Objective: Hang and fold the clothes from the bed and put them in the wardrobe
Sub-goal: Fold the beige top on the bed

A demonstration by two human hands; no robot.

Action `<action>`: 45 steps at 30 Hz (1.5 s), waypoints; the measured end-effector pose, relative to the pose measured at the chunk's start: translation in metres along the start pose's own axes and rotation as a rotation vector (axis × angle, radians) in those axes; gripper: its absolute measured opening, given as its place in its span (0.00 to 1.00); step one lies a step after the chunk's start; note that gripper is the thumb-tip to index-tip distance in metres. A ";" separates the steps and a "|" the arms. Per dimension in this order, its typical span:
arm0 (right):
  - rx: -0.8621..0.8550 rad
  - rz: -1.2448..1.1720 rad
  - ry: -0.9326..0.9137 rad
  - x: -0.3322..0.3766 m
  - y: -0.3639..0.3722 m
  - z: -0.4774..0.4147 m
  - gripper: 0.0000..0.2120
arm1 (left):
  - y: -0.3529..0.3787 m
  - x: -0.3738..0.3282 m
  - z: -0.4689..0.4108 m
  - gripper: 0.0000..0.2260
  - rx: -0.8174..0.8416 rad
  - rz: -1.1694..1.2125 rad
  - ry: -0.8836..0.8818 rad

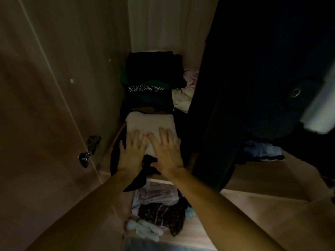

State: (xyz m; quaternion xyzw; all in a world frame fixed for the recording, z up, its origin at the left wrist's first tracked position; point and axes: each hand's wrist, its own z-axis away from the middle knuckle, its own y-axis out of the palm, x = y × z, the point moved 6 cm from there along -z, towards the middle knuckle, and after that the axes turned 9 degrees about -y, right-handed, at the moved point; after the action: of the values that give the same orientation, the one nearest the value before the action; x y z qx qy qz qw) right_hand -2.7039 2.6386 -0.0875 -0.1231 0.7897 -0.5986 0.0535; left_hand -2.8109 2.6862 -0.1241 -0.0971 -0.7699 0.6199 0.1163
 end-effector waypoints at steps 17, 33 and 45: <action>-0.085 -0.148 -0.022 0.016 -0.082 0.073 0.29 | -0.096 -0.007 0.088 0.26 -0.116 0.503 -0.157; -0.242 -0.134 -0.003 0.042 -0.145 0.262 0.18 | -0.163 -0.083 0.276 0.16 -0.151 0.535 -0.040; -0.293 -0.046 0.329 0.095 -0.172 0.465 0.17 | -0.167 -0.126 0.425 0.24 -0.018 0.650 0.300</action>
State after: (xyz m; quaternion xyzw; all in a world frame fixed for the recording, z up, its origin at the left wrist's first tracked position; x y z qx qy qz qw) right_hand -2.6653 2.1372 -0.0453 -0.0483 0.8633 -0.4906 -0.1081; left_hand -2.8187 2.2179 -0.0553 -0.4278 -0.6787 0.5965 0.0237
